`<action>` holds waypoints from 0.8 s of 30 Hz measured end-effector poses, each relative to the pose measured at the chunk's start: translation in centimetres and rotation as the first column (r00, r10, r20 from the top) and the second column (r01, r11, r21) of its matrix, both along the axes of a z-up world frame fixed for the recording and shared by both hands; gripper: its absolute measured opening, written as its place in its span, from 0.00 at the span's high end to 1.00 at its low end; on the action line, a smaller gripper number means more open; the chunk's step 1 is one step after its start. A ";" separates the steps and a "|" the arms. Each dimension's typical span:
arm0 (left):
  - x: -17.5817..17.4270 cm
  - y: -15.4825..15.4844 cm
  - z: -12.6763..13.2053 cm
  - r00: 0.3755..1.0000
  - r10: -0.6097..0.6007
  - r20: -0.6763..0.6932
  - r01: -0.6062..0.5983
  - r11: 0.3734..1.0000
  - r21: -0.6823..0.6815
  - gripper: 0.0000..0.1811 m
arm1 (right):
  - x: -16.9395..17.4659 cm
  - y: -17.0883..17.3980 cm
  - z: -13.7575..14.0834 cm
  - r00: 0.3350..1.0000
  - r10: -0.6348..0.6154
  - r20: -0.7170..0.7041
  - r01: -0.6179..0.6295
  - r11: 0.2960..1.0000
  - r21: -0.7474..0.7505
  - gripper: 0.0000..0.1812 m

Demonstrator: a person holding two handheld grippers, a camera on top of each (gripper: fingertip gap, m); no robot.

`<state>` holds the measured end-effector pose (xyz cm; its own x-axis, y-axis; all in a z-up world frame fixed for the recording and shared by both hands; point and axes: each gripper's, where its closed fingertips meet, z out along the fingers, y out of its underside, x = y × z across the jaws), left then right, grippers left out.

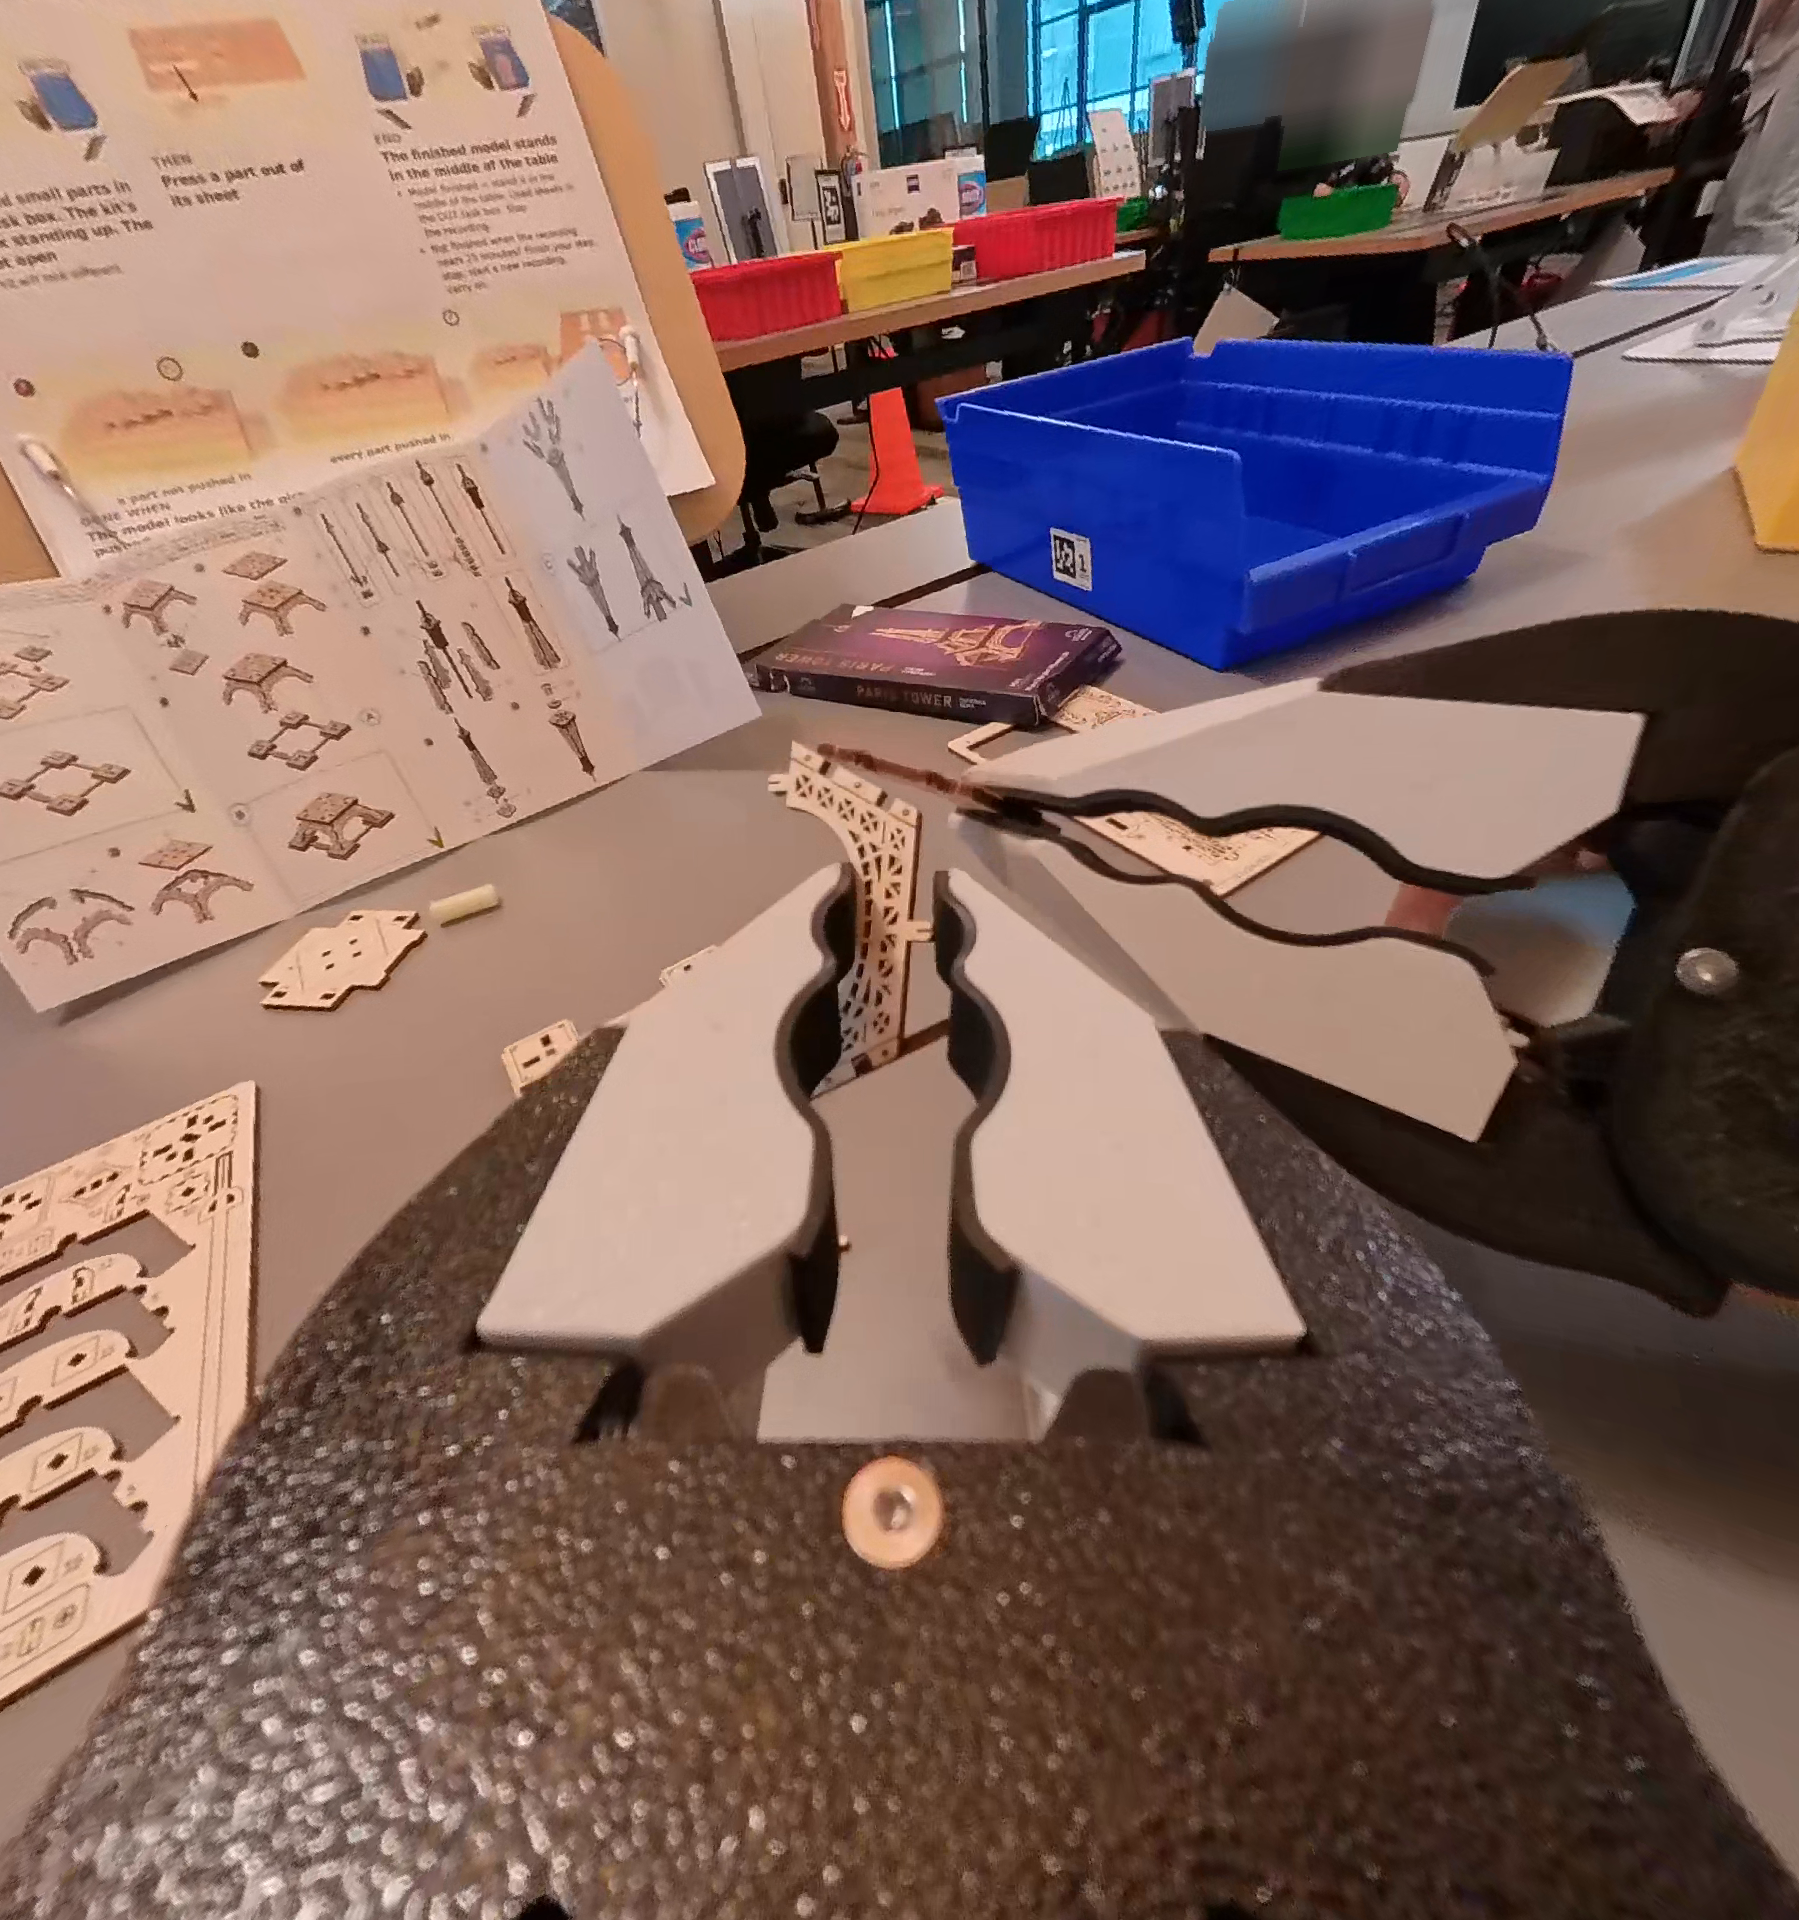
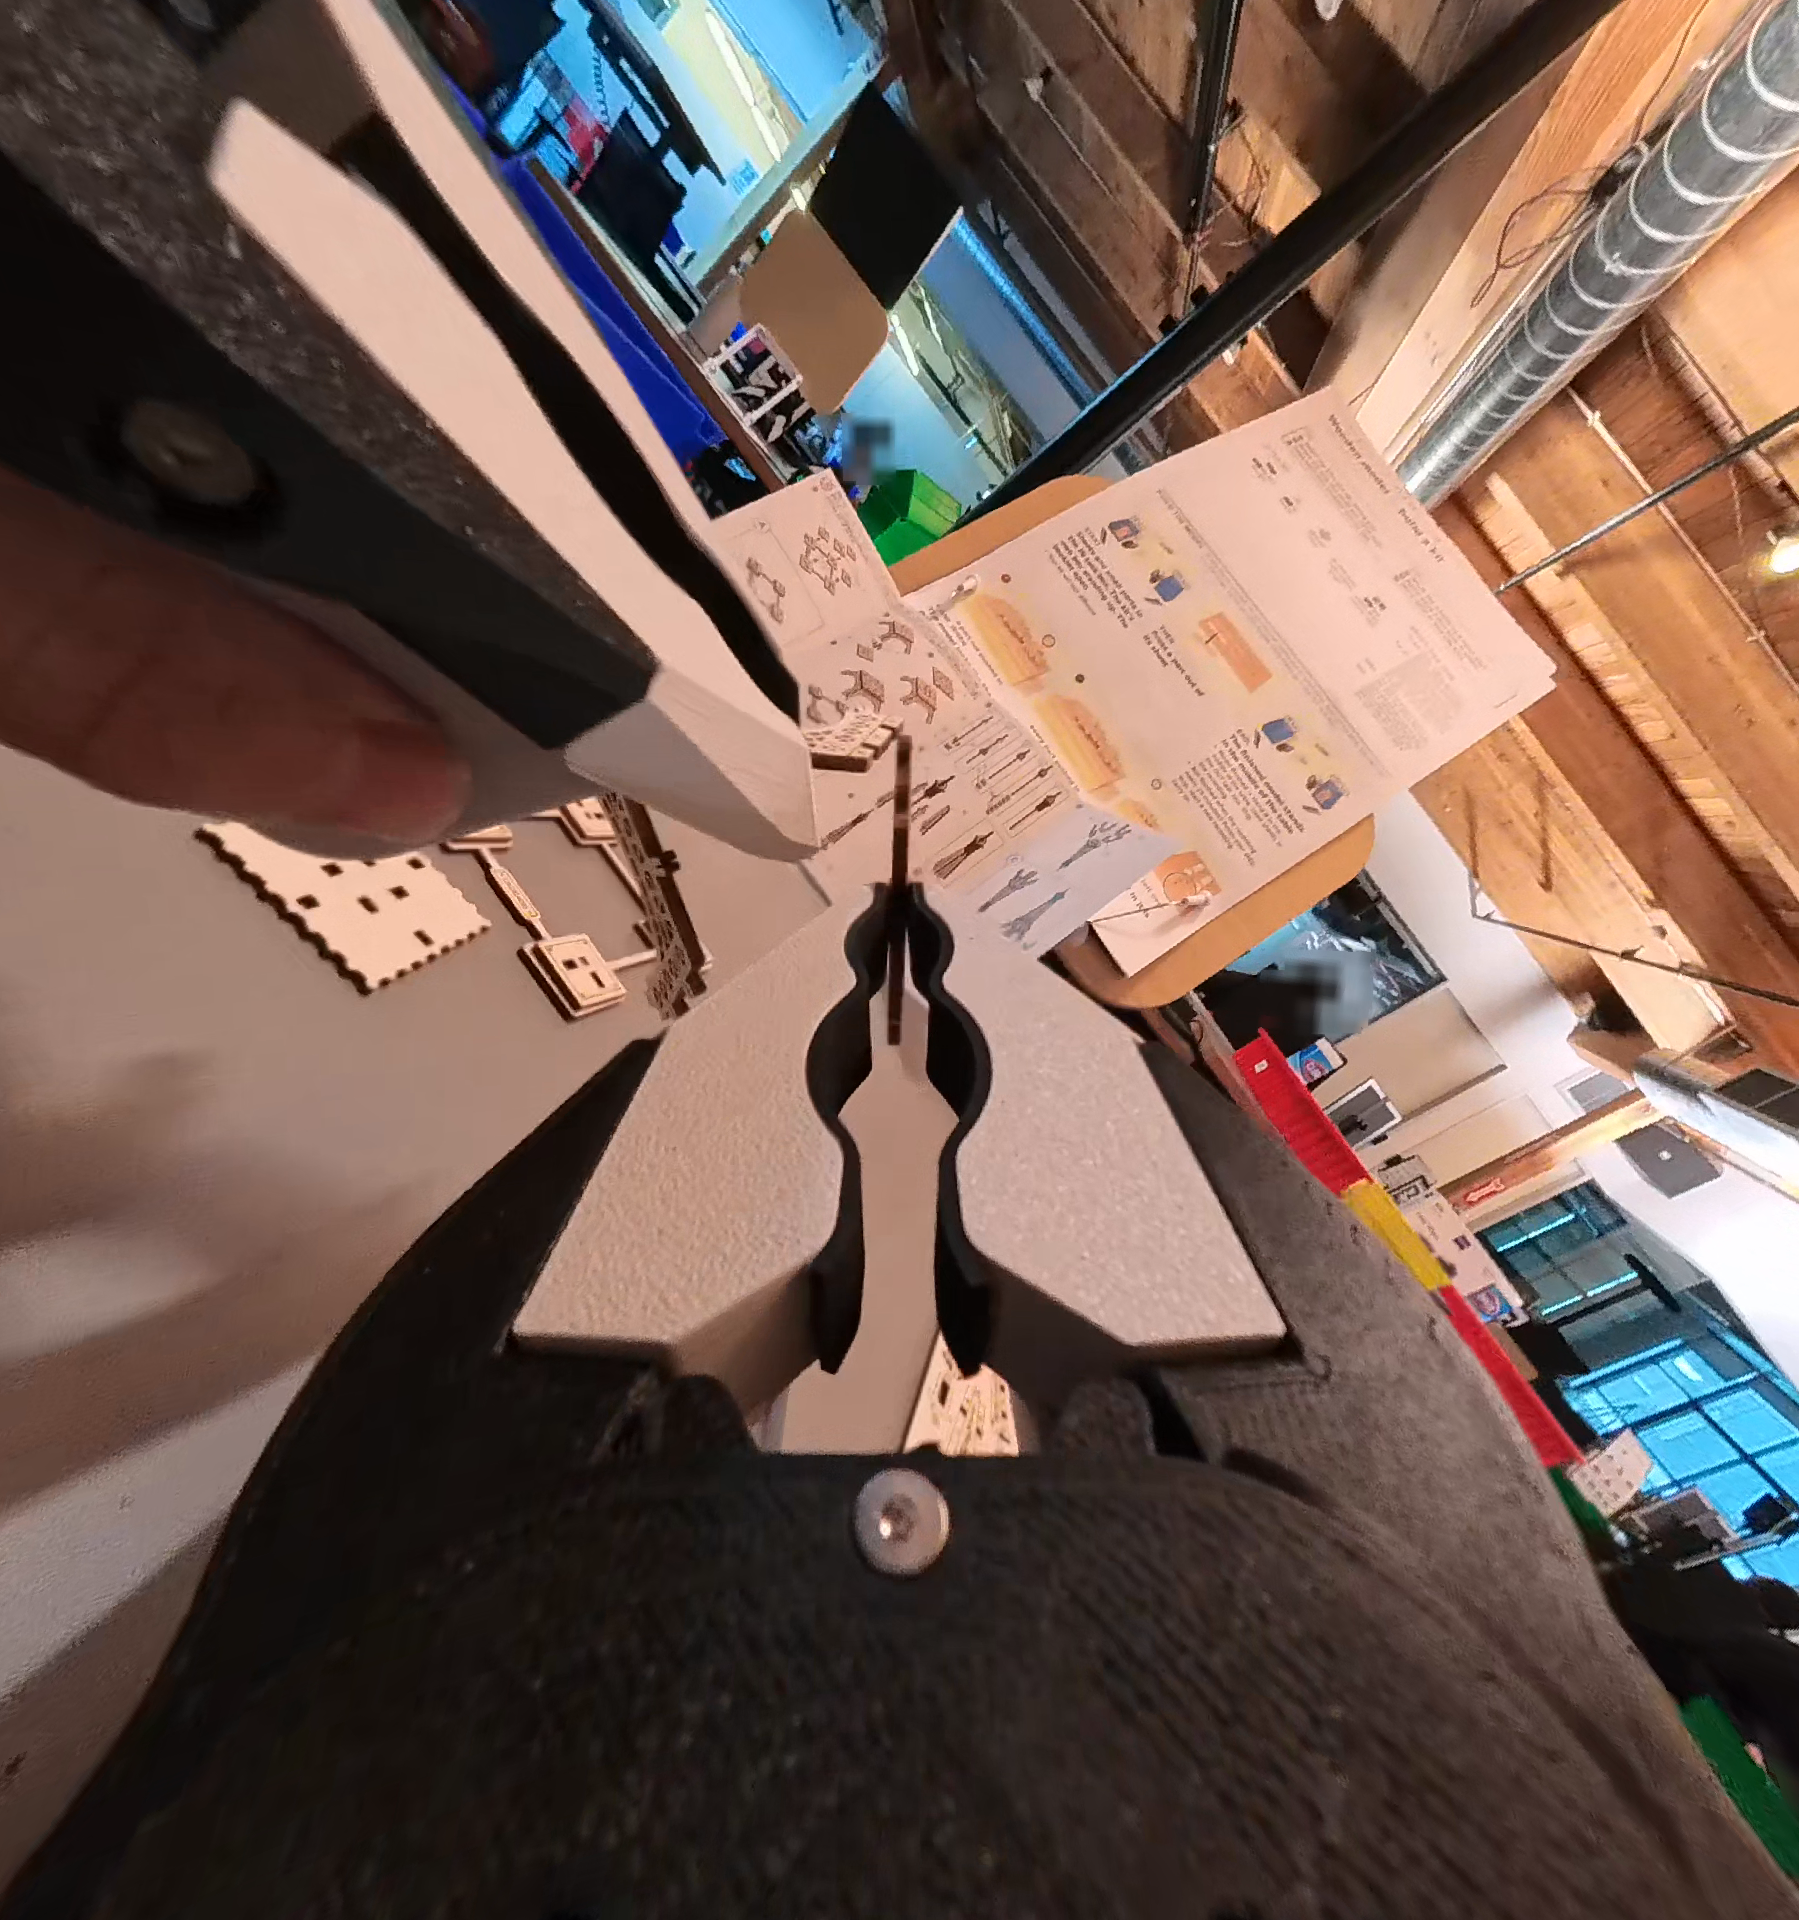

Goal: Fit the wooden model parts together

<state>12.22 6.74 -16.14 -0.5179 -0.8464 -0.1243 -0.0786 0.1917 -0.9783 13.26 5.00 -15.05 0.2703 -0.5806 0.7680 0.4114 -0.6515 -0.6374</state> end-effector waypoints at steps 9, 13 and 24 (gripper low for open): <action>0.3 0.0 -1.0 0.998 0.024 -0.061 -0.026 0.999 -0.026 0.94 | 0.2 -0.1 -0.9 0.998 -0.061 0.032 0.064 0.992 -0.112 1.00; 0.4 -0.1 -1.5 0.995 0.035 -0.091 -0.040 0.998 -0.056 0.94 | 0.4 -0.2 -1.2 0.993 -0.108 0.048 0.115 0.980 -0.162 1.00; 0.6 -0.3 -2.9 0.987 0.055 -0.151 -0.060 0.998 -0.024 0.93 | 0.4 0.1 -3.0 0.996 -0.090 -0.009 0.085 0.969 -0.234 0.99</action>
